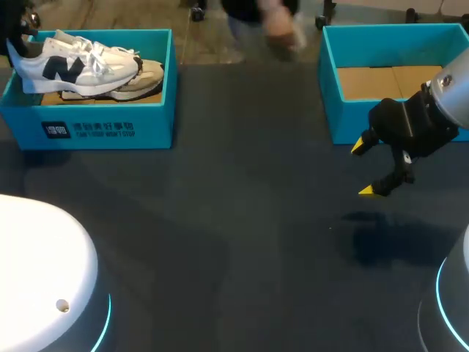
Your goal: Take the shoe out of the shoebox, open the shoe tongue, remove and reinsert the insole, then place the shoe into the shoebox
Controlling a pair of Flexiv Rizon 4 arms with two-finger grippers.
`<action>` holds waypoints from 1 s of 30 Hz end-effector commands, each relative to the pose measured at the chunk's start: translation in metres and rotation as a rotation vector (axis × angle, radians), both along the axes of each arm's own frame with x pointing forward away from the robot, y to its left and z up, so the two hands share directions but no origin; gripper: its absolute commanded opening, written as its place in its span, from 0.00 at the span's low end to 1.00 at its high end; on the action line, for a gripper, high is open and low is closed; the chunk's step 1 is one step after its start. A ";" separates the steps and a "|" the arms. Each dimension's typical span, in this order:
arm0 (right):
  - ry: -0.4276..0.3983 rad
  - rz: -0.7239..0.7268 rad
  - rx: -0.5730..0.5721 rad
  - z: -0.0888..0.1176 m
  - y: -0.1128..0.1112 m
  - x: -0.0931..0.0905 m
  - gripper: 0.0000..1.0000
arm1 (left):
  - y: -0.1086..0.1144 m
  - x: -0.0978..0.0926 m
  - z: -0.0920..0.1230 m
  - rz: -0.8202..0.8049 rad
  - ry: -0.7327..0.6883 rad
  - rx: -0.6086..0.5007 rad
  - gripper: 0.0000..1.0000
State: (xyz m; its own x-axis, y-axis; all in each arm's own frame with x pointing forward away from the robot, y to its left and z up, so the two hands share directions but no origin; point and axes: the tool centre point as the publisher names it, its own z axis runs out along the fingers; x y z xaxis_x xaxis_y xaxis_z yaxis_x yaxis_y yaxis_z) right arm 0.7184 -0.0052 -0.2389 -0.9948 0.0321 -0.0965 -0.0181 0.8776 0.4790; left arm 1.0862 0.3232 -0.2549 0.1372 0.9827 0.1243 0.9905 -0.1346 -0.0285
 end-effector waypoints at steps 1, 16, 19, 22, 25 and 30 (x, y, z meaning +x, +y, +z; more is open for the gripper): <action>-0.001 -0.001 -0.001 0.000 0.000 -0.001 1.00 | 0.002 -0.006 0.021 0.004 0.001 0.002 0.00; -0.001 -0.001 -0.001 0.000 0.000 -0.001 1.00 | 0.005 -0.021 0.063 0.045 0.009 0.016 0.00; -0.001 -0.001 -0.001 0.000 0.000 -0.001 1.00 | 0.005 -0.021 0.063 0.045 0.009 0.016 0.00; -0.001 -0.001 -0.001 0.000 0.000 -0.001 1.00 | 0.005 -0.021 0.063 0.045 0.009 0.016 0.00; -0.001 -0.001 -0.001 0.000 0.000 -0.001 1.00 | 0.005 -0.021 0.063 0.045 0.009 0.016 0.00; -0.001 -0.001 -0.001 0.000 0.000 -0.001 1.00 | 0.005 -0.021 0.063 0.045 0.009 0.016 0.00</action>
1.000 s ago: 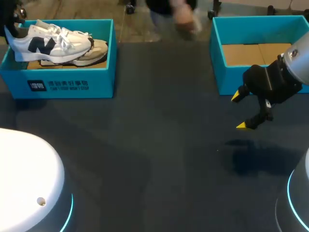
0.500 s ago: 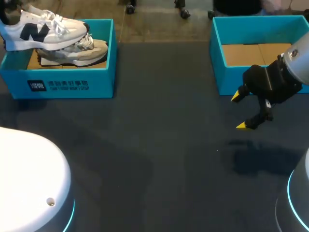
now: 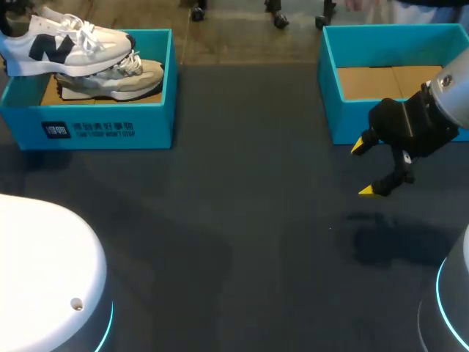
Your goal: Take the shoe out of the shoebox, open the shoe tongue, remove and reinsert the insole, then place the shoe into the shoebox
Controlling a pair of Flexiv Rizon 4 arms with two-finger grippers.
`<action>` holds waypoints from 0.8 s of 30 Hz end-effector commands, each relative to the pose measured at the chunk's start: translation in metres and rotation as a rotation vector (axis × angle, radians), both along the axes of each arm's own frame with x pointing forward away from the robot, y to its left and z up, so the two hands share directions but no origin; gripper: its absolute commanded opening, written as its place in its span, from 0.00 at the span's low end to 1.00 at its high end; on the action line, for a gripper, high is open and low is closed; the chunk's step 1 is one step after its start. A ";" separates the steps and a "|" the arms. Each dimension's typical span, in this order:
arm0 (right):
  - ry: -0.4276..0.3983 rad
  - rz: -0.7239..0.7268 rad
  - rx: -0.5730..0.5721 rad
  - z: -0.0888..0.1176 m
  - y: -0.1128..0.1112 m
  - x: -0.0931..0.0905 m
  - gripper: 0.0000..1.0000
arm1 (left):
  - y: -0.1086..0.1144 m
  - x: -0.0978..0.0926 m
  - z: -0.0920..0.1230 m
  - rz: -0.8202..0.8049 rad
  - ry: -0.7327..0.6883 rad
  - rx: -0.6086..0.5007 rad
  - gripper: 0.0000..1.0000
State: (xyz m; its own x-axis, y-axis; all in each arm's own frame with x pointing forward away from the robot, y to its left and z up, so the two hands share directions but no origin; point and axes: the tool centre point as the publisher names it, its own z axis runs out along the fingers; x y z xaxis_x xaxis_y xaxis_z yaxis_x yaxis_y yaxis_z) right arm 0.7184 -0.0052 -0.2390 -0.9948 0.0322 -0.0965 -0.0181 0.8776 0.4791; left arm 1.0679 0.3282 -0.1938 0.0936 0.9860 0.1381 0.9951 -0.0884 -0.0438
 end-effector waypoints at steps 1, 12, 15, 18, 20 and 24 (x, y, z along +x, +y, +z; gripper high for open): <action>-0.001 -0.001 -0.001 0.000 0.000 -0.001 1.00 | 0.000 -0.002 0.002 -0.001 -0.005 0.001 0.00; -0.001 -0.001 -0.001 0.000 0.000 -0.001 1.00 | 0.000 -0.002 0.002 -0.001 -0.005 0.001 0.00; -0.001 -0.001 -0.001 0.000 0.000 -0.001 1.00 | -0.003 -0.017 0.009 0.102 0.002 -0.006 0.00; -0.001 -0.001 -0.001 0.000 0.000 -0.001 1.00 | -0.007 -0.028 0.021 0.155 -0.008 -0.020 0.00; -0.001 -0.001 -0.001 0.000 0.000 -0.001 1.00 | -0.013 -0.036 0.027 0.201 -0.023 -0.014 0.00; -0.001 -0.001 -0.001 0.000 0.000 -0.001 1.00 | -0.028 -0.052 0.033 0.212 -0.029 -0.013 0.00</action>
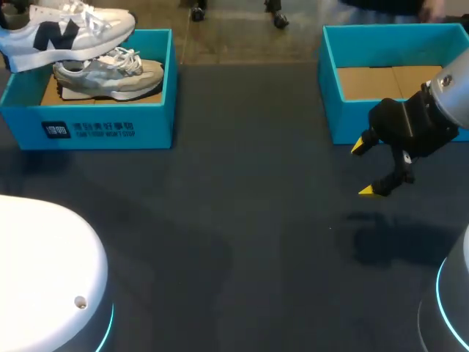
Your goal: Take the shoe out of the shoebox, open the shoe tongue, remove and reinsert the insole, then place the shoe into the shoebox
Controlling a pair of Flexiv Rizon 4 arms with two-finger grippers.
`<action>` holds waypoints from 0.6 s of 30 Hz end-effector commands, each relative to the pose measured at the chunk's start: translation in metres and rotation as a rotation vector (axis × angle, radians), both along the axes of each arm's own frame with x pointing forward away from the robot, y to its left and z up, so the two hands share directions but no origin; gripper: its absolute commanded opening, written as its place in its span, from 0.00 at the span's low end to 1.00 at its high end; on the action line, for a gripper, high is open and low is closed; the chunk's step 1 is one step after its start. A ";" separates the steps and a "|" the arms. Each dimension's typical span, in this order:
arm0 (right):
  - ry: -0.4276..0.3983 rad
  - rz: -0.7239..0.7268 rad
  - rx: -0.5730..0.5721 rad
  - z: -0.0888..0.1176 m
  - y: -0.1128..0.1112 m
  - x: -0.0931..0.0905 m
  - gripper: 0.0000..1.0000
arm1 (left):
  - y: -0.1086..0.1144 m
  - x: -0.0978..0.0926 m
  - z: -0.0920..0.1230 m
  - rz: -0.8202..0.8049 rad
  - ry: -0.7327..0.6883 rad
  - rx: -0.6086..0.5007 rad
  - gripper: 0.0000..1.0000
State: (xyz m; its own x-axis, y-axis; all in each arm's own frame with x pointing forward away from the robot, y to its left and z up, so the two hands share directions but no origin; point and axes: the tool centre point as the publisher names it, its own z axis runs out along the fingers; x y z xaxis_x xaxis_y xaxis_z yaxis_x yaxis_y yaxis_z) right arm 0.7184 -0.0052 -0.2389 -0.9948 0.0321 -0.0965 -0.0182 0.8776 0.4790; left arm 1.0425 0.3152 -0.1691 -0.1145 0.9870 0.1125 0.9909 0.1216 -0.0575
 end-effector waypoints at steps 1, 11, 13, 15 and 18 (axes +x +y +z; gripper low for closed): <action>-0.001 -0.001 -0.001 0.000 0.000 -0.001 1.00 | -0.019 -0.030 0.008 0.002 -0.035 0.020 0.00; -0.001 -0.001 -0.001 0.000 0.000 -0.001 1.00 | -0.065 -0.080 0.012 0.053 -0.066 0.059 0.00; -0.001 -0.001 -0.001 0.000 0.000 -0.001 1.00 | -0.075 -0.090 0.011 0.049 -0.087 0.069 0.00; -0.001 -0.001 -0.001 0.000 0.000 -0.001 1.00 | -0.086 -0.098 0.007 0.038 -0.080 0.073 0.00; -0.001 -0.001 -0.001 0.000 0.000 -0.001 1.00 | -0.099 -0.109 0.004 0.036 -0.075 0.068 0.00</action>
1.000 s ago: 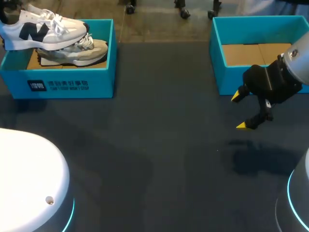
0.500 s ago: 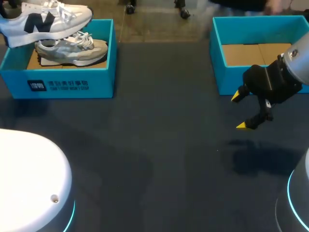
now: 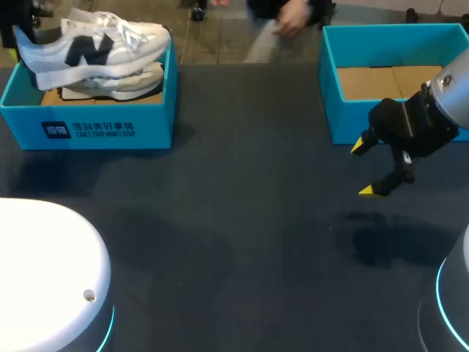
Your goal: Take the shoe out of the shoebox, open the shoe tongue, remove and reinsert the insole, then place the shoe into the shoebox
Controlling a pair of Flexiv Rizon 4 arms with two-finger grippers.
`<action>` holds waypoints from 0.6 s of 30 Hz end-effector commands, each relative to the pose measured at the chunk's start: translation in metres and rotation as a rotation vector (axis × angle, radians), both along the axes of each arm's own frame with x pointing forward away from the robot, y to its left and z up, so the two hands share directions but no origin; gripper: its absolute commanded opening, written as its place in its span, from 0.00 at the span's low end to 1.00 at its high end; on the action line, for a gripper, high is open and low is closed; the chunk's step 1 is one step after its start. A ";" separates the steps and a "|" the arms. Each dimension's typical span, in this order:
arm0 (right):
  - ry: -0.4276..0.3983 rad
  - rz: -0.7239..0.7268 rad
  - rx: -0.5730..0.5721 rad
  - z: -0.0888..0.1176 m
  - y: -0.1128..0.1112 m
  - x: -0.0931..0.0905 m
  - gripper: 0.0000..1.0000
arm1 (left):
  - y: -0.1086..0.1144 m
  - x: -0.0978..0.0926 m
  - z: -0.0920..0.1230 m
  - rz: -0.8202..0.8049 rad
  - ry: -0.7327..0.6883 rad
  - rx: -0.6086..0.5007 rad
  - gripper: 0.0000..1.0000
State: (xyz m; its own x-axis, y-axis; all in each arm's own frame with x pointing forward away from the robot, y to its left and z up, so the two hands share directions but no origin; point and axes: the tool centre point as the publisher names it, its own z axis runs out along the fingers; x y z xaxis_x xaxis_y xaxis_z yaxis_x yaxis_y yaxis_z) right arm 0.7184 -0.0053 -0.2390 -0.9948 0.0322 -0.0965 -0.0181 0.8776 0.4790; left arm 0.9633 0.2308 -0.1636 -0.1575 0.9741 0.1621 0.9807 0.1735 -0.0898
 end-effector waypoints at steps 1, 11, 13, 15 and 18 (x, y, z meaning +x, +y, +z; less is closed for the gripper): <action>-0.001 -0.001 -0.001 0.000 0.000 -0.001 1.00 | -0.019 -0.034 -0.001 -0.025 -0.111 0.012 0.00; -0.001 -0.001 -0.001 0.000 0.000 -0.001 1.00 | -0.051 -0.068 0.007 -0.019 -0.136 -0.002 0.00; -0.001 -0.001 -0.001 0.000 0.000 -0.001 1.00 | -0.055 -0.074 0.009 -0.018 -0.132 -0.009 0.00; -0.001 -0.001 -0.001 0.000 0.000 -0.001 1.00 | -0.059 -0.078 0.010 -0.002 -0.134 -0.007 0.00; -0.001 -0.001 -0.001 0.000 0.000 -0.001 1.00 | -0.064 -0.085 0.012 0.011 -0.125 -0.011 0.00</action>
